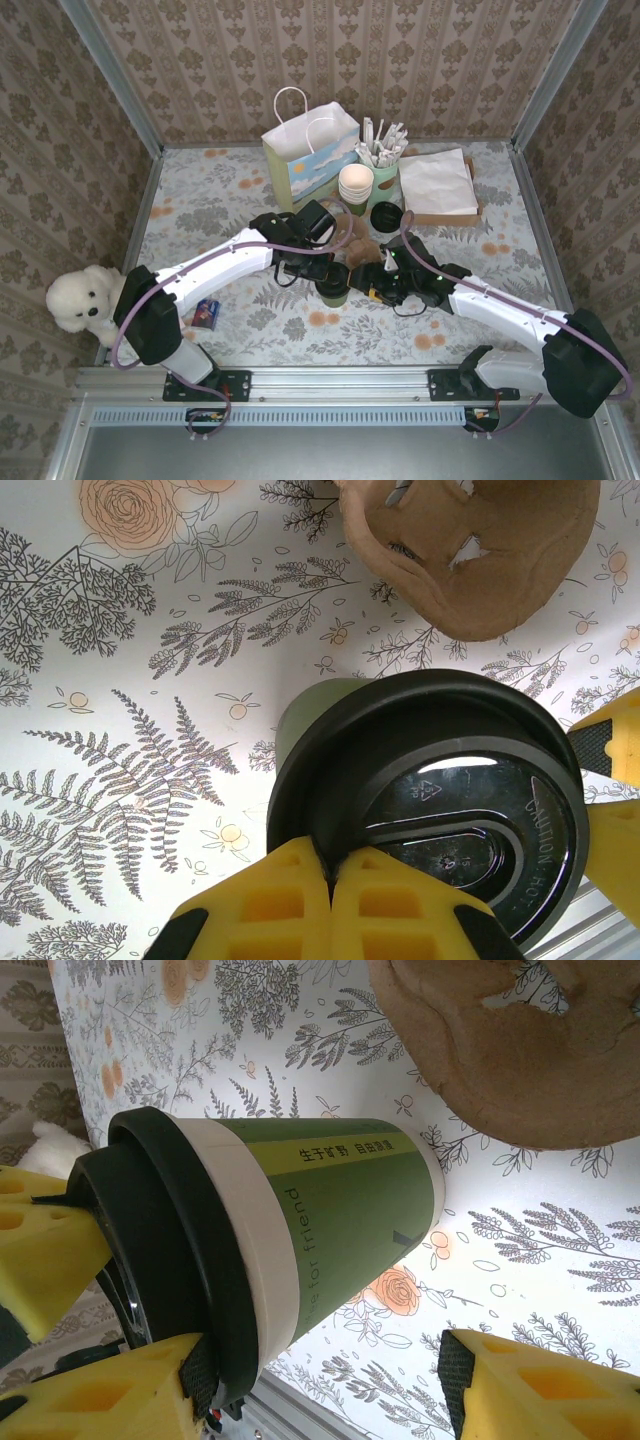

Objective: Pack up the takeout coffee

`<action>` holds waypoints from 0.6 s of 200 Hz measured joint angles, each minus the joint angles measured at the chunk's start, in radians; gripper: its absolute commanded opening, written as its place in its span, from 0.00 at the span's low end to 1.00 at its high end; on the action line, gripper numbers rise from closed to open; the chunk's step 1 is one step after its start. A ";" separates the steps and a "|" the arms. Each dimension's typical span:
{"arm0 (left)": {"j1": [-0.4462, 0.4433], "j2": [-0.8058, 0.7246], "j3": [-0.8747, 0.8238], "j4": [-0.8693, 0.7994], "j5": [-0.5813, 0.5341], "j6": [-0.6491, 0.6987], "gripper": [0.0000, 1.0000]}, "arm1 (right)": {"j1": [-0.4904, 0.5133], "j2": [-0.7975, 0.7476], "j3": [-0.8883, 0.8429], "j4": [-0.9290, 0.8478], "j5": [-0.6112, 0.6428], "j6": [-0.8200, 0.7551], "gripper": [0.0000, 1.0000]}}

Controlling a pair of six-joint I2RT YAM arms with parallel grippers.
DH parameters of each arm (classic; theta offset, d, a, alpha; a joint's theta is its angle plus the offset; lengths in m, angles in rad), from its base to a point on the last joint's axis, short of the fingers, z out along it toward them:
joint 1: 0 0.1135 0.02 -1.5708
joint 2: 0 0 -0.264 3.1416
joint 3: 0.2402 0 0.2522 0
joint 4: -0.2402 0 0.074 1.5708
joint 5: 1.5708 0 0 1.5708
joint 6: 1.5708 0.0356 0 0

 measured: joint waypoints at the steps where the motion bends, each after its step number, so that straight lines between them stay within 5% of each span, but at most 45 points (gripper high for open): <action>1: 0.000 0.000 0.000 0.000 0.000 0.000 0.00 | 0.000 0.000 0.000 0.000 0.000 0.000 0.64; 120: -0.002 0.001 -0.011 0.018 0.005 0.000 0.00 | 0.003 0.004 0.000 -0.020 0.032 0.003 0.66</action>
